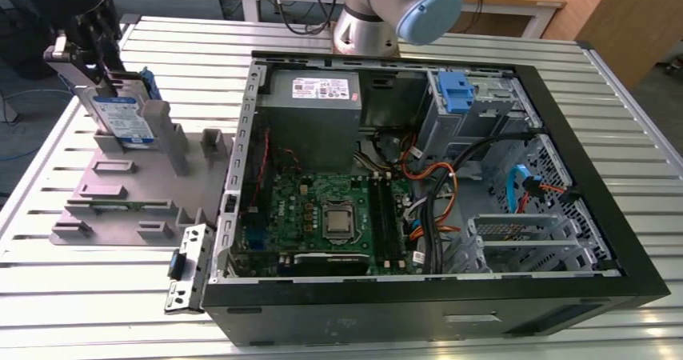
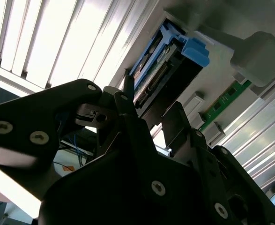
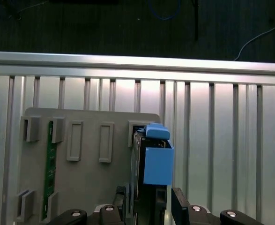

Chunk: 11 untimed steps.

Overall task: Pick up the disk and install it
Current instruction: 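Pick up the disk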

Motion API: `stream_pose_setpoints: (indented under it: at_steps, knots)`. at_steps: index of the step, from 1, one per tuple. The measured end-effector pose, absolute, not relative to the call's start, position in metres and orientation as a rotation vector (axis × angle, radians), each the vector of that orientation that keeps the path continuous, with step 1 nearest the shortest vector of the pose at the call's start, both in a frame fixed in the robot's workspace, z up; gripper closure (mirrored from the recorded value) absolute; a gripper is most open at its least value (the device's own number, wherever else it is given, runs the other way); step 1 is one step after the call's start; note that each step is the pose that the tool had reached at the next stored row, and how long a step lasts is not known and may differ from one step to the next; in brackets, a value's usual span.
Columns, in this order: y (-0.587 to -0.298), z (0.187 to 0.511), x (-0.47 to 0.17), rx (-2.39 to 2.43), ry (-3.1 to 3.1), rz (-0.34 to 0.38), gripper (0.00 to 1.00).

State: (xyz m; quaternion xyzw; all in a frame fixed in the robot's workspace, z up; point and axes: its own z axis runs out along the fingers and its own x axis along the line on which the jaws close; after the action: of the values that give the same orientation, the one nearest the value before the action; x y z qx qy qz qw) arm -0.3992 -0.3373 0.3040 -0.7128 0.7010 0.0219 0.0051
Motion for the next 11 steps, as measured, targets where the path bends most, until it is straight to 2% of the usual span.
stream_pose_setpoints:
  at_steps: [9, 10, 11]
  knots:
    - [-0.3373, 0.3040, -0.3993, -2.232, 2.195, 0.069, 0.49]
    - [-0.3373, 0.3040, -0.3993, -2.232, 2.195, 0.069, 0.51]
    - [-0.3373, 0.3040, -0.3993, -2.233, 2.195, 0.069, 0.58]
